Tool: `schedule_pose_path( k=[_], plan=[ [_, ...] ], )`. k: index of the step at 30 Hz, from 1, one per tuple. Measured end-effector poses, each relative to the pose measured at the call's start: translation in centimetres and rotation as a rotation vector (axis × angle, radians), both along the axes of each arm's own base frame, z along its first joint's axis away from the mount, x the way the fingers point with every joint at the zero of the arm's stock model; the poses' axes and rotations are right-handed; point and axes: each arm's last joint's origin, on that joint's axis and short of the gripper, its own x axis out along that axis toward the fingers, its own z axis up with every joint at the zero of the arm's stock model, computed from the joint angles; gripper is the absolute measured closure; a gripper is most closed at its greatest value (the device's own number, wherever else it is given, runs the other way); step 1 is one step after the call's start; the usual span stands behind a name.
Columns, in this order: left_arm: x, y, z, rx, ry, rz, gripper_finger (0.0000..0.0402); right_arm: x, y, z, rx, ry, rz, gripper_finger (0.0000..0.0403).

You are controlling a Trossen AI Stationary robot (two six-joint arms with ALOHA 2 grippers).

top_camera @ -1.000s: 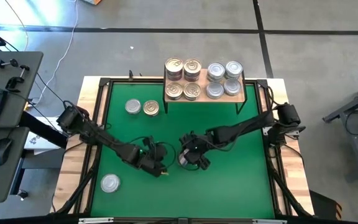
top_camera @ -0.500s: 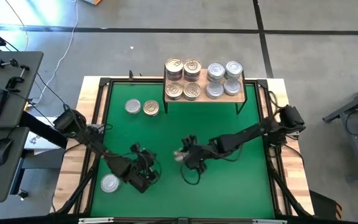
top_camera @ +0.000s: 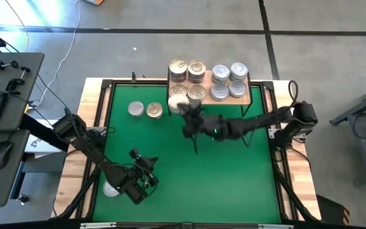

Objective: Stack canned seafood by type on shelf
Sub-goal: Stack the blue pink tuna can on top of the bottom left blue pink tuna can on the shelf

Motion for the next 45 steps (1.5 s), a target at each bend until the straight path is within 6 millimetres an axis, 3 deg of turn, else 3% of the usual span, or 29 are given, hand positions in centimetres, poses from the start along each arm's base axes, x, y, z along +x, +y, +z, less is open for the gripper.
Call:
schedule_pose_path(
  k=[7,15,23,31,45],
  plan=[
    [0.0,0.0,0.0,0.005,-0.004,0.001,0.0401,-0.1,-6.2,-0.4,0.118,-0.045,-0.051,0.0223],
    [0.0,0.1,0.0,0.007,-0.005,0.002,0.0401,-0.4,-9.0,-0.9,0.240,-0.072,-0.035,0.0223],
    [0.0,0.0,0.0,0.011,-0.010,0.002,0.0401,-0.1,-10.4,-1.8,0.252,-0.063,-0.021,0.0223],
    [0.1,0.1,0.0,0.011,-0.010,0.003,0.0401,0.1,-10.5,-1.8,0.298,-0.116,-0.019,0.0182],
    [0.0,0.0,0.0,0.011,-0.010,0.003,0.0401,0.1,-10.3,-2.2,0.418,-0.133,0.033,0.0171]
  ],
)
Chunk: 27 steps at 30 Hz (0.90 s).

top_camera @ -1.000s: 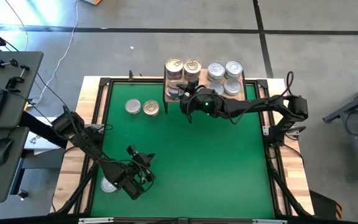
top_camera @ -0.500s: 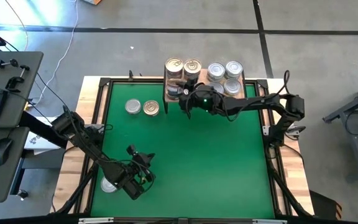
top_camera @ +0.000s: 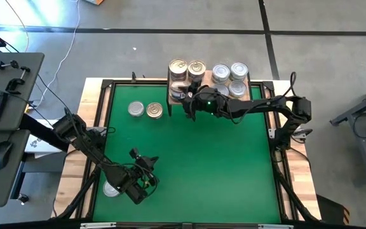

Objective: Stack canned seafood by type on shelf
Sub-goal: Stack the blue pink tuna can on top of the bottom left blue pink tuna can on the shelf

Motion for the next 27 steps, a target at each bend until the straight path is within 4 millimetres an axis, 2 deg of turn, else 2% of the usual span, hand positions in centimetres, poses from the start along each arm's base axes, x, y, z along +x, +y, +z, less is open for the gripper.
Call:
schedule_pose_path(
  k=[13,21,27],
  plan=[
    [0.0,0.0,0.0,-0.002,-0.001,0.001,0.0401,-0.2,-1.0,-0.2,0.126,-0.040,0.041,0.0139],
    [0.0,0.0,0.0,-0.002,0.000,0.000,0.0401,-0.2,-1.2,-0.1,0.146,-0.060,0.037,0.0120],
    [0.0,0.0,0.0,-0.002,0.000,0.001,0.0401,-0.1,0.8,0.9,0.127,-0.099,0.067,0.0119]
  ],
)
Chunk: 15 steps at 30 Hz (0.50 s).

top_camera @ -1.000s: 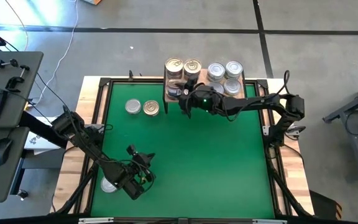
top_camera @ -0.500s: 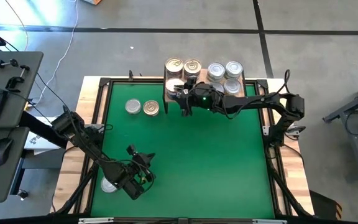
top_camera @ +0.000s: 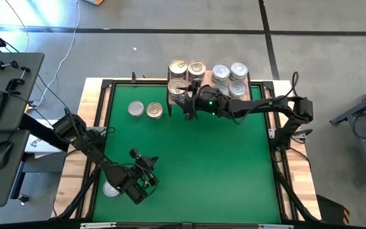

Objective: Stack canned seafood by type on shelf
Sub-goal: Stack the blue pink tuna can on top of the bottom left blue pink tuna can on the shelf, then stack the green tuna can on top of the bottom right green tuna can on the shelf

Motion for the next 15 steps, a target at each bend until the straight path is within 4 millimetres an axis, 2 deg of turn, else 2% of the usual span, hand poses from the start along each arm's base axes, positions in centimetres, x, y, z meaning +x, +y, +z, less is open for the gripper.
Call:
schedule_pose_path(
  k=[4,8,11,15],
  plan=[
    [0.0,0.0,0.0,-0.006,0.003,-0.001,0.0401,-0.2,2.9,1.2,-0.006,-0.024,0.020,0.0119],
    [0.0,-0.1,0.0,-0.014,0.006,-0.002,0.0401,-0.5,6.7,1.7,0.085,-0.030,0.084,0.0119],
    [0.0,-0.1,0.0,-0.019,0.006,-0.003,0.0401,-0.8,9.7,0.8,0.217,0.027,0.181,0.0119],
    [0.0,-0.2,-0.2,-0.057,0.043,-0.010,0.0401,-1.7,13.3,-2.1,0.409,0.102,0.317,0.0124]
  ],
)
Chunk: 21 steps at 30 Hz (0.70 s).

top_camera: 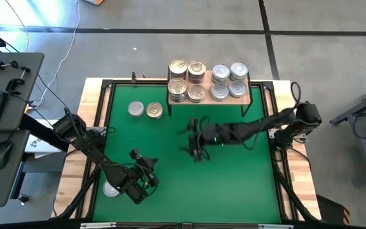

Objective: Stack canned seafood by type on shelf
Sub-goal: Stack the green tuna can on top of the bottom right green tuna can on the shelf

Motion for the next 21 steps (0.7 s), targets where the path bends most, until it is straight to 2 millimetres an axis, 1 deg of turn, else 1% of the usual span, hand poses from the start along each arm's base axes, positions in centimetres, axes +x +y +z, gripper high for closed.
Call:
schedule_pose_path(
  k=[4,7,10,13,17,19,21],
  plan=[
    [-0.4,-0.3,-0.4,-0.105,0.133,-0.027,0.0401,-2.5,3.0,-4.4,0.125,0.034,0.016,0.0134],
    [-1.3,-0.9,-0.8,-0.219,0.278,-0.066,0.0401,-4.8,5.0,-6.8,0.206,0.017,-0.016,0.0137],
    [-2.6,-1.9,-1.1,-0.354,0.434,-0.087,0.0401,-7.2,6.7,-8.8,0.285,0.011,-0.055,0.0137],
    [-4.6,-2.9,-1.3,-0.466,0.569,-0.038,0.0402,-9.2,8.2,-9.9,0.334,-0.009,-0.098,0.0137],
    [-7.6,-4.0,-1.1,-0.555,0.680,0.119,0.0402,-10.9,9.4,-10.5,0.335,-0.043,-0.199,0.0137],
    [-9.1,-4.5,-0.8,-0.576,0.680,0.177,0.0402,-11.2,9.7,-10.5,0.319,-0.063,-0.236,0.0137],
    [-10.0,-5.2,-0.3,-0.612,0.634,0.198,0.0402,-11.3,9.7,-10.5,0.302,-0.078,-0.260,0.0137]
  ],
)
